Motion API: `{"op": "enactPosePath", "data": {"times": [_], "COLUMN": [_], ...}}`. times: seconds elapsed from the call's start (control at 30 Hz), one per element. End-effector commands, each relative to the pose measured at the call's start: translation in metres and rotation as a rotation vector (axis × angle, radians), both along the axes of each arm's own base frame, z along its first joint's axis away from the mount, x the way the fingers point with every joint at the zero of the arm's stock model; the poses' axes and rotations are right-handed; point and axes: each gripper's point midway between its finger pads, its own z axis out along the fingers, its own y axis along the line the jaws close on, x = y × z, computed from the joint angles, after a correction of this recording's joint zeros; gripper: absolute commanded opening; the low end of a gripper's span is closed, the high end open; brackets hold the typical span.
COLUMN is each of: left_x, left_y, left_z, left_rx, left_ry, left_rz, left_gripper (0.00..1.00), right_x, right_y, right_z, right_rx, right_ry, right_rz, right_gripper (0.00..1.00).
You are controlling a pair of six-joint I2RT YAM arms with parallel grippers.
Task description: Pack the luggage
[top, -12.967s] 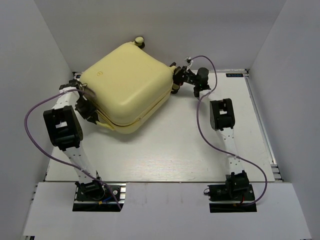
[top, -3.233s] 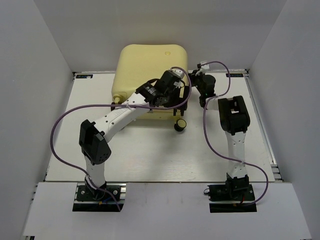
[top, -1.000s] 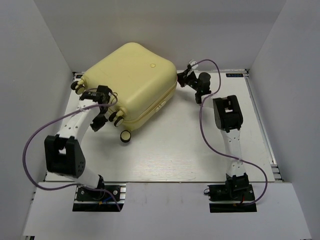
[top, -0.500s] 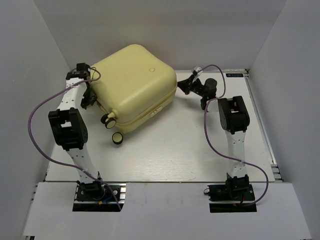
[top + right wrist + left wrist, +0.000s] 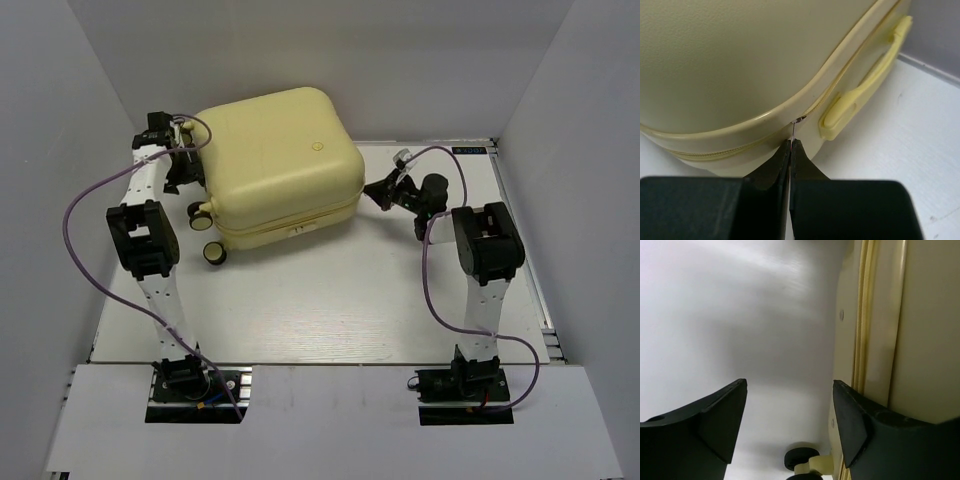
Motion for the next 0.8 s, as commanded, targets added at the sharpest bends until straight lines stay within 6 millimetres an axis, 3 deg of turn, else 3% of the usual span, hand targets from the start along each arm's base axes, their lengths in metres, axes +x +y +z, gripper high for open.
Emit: {"op": "enactPosePath", "data": {"times": [0.0, 0.1, 0.27, 0.33, 0.37, 0.4, 0.43, 0.47, 0.53, 0.57, 0.6, 0.63, 0.73, 0.77], "left_x": [0.014, 0.007, 0.007, 0.012, 0.020, 0.024, 0.029, 0.031, 0.031, 0.026, 0.013, 0.004, -0.041, -0.045], "left_y": [-0.185, -0.198, -0.198, -0.185, -0.177, -0.167, -0.127, -0.114, -0.065, -0.059, -0.028, -0.014, -0.012, -0.019], "left_z": [0.049, 0.054, 0.067, 0.066, 0.078, 0.082, 0.081, 0.105, 0.125, 0.127, 0.162, 0.169, 0.215, 0.218], "left_rx": [-0.320, -0.305, -0.287, -0.217, -0.181, -0.146, -0.028, 0.002, 0.050, 0.057, 0.040, 0.016, 0.009, 0.046], "left_ry": [-0.170, -0.177, -0.205, -0.198, -0.228, -0.232, -0.216, -0.260, -0.297, -0.295, -0.358, -0.364, -0.439, -0.447], "left_rz": [-0.471, -0.532, -0.563, -0.497, -0.464, -0.423, -0.266, -0.216, -0.036, -0.009, 0.090, 0.133, 0.132, 0.076], "left_gripper": [0.82, 0.83, 0.88, 0.90, 1.00, 1.00, 1.00, 1.00, 1.00, 1.00, 1.00, 1.00, 1.00, 1.00], "right_x": [-0.092, -0.115, -0.140, -0.142, -0.136, -0.135, -0.131, -0.122, -0.112, -0.108, -0.104, -0.100, -0.100, -0.100], "right_y": [0.064, 0.061, 0.058, 0.058, 0.055, 0.053, 0.052, 0.048, 0.042, 0.041, 0.038, 0.035, 0.031, 0.029], "right_z": [0.077, 0.085, 0.087, 0.085, 0.087, 0.086, 0.083, 0.083, 0.082, 0.080, 0.080, 0.074, 0.074, 0.073], "right_rx": [0.049, 0.047, 0.053, 0.051, 0.051, 0.043, 0.026, 0.023, -0.009, -0.018, -0.037, -0.053, -0.067, -0.068], "right_ry": [-0.262, -0.268, -0.255, -0.229, -0.221, -0.221, -0.190, -0.177, -0.171, -0.168, -0.182, -0.144, -0.137, -0.135], "right_rz": [0.383, 0.380, 0.384, 0.370, 0.320, 0.300, 0.274, 0.209, 0.129, 0.098, 0.075, 0.034, -0.007, -0.013], "right_gripper": [0.00, 0.00, 0.00, 0.00, 0.00, 0.00, 0.00, 0.00, 0.00, 0.00, 0.00, 0.00, 0.00, 0.00]}}
